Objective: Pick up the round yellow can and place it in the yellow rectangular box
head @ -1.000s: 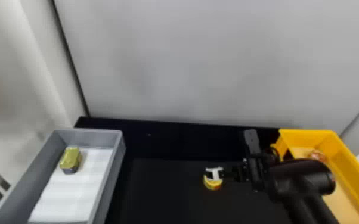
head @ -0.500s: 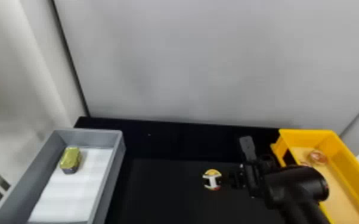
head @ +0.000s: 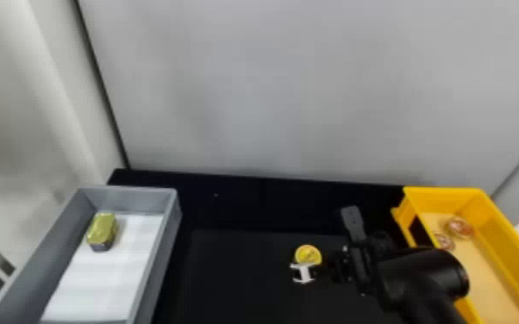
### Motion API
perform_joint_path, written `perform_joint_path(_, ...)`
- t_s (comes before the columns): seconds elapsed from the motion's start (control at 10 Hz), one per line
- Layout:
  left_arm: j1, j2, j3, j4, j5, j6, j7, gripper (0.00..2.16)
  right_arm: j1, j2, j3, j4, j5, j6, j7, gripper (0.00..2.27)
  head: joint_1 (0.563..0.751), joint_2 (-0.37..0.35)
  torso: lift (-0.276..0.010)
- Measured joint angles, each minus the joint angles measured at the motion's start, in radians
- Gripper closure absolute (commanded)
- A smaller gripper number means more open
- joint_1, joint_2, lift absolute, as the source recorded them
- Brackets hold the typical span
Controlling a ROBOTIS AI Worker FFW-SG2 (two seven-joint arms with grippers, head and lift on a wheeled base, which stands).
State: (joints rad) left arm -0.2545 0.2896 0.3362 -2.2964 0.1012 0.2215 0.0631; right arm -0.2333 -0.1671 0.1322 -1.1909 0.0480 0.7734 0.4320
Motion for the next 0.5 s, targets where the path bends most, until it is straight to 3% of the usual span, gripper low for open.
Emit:
perform_joint_path(0.3, 0.001, -0.001, 0.002, 0.0, -0.001, -0.007, -0.002, 0.05, 0.008, 0.0, -0.004, 0.002, 0.052, -0.037, 0.016, 0.23, 0.747, -0.08, -0.009)
perform_joint_path(0.5, 0.002, 0.0, 0.003, 0.0, -0.002, -0.007, -0.003, 0.05, 0.018, 0.0, -0.006, -0.006, 0.061, -0.04, 0.022, 0.63, 0.747, -0.08, -0.009)
